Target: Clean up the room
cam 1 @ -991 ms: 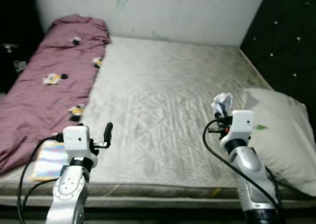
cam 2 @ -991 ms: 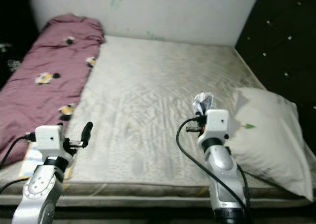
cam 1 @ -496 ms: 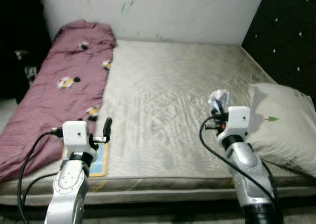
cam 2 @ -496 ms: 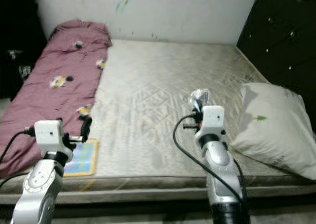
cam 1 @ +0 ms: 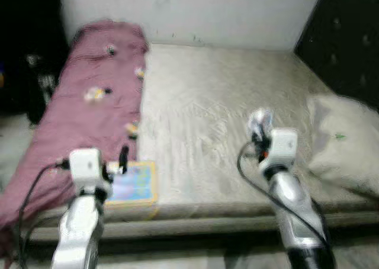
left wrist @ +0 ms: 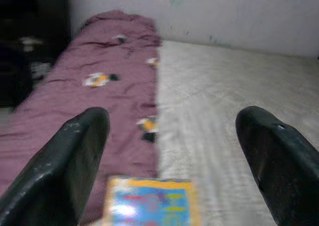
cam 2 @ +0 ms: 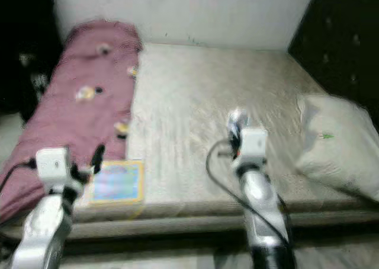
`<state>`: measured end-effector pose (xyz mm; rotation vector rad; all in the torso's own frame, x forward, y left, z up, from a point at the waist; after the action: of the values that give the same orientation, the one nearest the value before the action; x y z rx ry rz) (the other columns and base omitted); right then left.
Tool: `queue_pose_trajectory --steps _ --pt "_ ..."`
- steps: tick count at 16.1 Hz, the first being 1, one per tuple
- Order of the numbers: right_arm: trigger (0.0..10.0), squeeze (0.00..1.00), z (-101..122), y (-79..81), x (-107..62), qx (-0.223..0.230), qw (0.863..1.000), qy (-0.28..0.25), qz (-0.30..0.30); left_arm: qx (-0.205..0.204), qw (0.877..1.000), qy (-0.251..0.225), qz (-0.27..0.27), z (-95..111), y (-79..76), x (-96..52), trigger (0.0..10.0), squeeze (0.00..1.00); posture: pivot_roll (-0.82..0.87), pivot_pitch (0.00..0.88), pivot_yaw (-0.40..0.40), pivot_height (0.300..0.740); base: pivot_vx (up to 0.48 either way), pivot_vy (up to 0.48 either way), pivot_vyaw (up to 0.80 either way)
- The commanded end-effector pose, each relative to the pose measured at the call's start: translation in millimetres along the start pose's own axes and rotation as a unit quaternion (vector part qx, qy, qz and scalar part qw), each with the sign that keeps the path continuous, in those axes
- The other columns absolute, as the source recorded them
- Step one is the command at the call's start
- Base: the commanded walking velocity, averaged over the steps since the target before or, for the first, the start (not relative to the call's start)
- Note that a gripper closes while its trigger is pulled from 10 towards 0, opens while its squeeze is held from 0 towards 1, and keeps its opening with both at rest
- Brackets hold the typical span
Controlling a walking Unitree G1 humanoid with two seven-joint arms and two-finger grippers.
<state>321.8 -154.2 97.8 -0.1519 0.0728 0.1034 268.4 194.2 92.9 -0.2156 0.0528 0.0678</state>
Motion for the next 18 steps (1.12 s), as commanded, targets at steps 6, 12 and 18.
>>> queue_pose_trajectory --steps 6,12,18 --pt "10.0 0.0 6.5 -4.0 2.4 -0.015 1.0 -0.017 0.004 -0.014 1.0 0.002 -0.012 0.2 -6.6 2.5 10.0 0.0 -0.02 0.0 -0.082 0.74 0.0 0.0 0.49" --pt "10.0 0.0 10.3 -1.6 6.3 -0.02 1.0 -0.023 0.007 -0.02 1.0 0.001 -0.016 1.5 -6.8 6.1 10.0 0.0 -0.03 0.0 -0.073 0.74 0.0 0.421 0.0" --pt "10.0 0.0 12.2 -2.9 8.6 -0.024 0.999 -0.026 0.006 -0.023 1.0 0.0 -0.018 2.0 -7.9 10.0 10.0 0.0 -0.04 0.0 -0.069 0.74 0.0 0.452 0.0"
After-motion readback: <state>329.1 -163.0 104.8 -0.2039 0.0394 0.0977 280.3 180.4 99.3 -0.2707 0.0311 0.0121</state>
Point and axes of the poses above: a point about 5 cm out from each wrist's last joint towards the gripper, its own x axis pointing out of the wrist towards the gripper, its own z axis along the axis of the wrist's last joint, y = z × x, the point moved 3 cm from there along x, pointing out of the wrist towards the gripper, and after that the axes turned 11 degrees about -x, right-handed, at the moved point
